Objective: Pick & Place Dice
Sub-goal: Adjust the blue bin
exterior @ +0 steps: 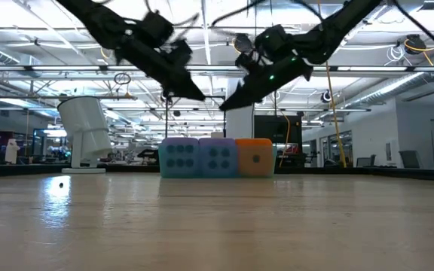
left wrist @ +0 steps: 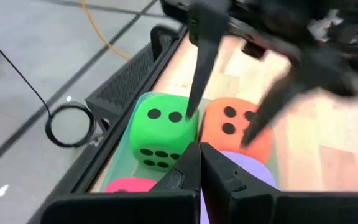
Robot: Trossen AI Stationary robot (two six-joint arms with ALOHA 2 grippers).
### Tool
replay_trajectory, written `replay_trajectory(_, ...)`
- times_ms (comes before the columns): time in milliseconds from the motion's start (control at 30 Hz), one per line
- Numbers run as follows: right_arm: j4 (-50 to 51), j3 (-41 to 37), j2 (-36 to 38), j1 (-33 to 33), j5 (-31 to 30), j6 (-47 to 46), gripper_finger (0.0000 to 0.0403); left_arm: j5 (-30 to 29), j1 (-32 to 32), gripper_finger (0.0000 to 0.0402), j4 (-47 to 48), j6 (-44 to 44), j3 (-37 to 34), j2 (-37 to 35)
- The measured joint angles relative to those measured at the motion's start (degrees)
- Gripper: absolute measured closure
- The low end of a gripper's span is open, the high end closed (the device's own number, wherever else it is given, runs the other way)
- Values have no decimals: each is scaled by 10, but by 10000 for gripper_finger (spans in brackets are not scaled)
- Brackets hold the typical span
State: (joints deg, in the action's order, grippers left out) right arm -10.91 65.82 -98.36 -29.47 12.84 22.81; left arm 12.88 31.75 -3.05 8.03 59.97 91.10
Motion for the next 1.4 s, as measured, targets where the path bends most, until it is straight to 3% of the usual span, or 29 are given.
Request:
replay_trajectory(133,-58,-34,39,-41,169,-123,226,1,1,400,-27,-4,-87,-99)
replay_trajectory(233,-124,-76,71,-64,189,-217,256,2,1,399,-28,-24,-157,-165)
replay_trajectory(367,-123,-138,121,-84,131,-226,309,-10,1,400,-27,-58,-240,-217)
replay_trajectory(533,-105,-210,171,-95,26,-207,392,-100,1,396,-25,-145,-310,-226)
replay_trajectory(733,-105,-275,180,-74,-83,-255,398,-162,1,398,-13,-208,-332,-193)
replay_trajectory(900,-84,-303,177,-55,-123,-297,400,-151,0,399,-27,-223,-332,-150)
replay_trajectory(1033,-86,-320,174,-36,-205,-306,402,-164,0,399,-66,-228,-332,-111)
replay_trajectory(1400,-136,-326,97,-8,-154,-357,402,-161,-2,397,-109,-238,-299,-20)
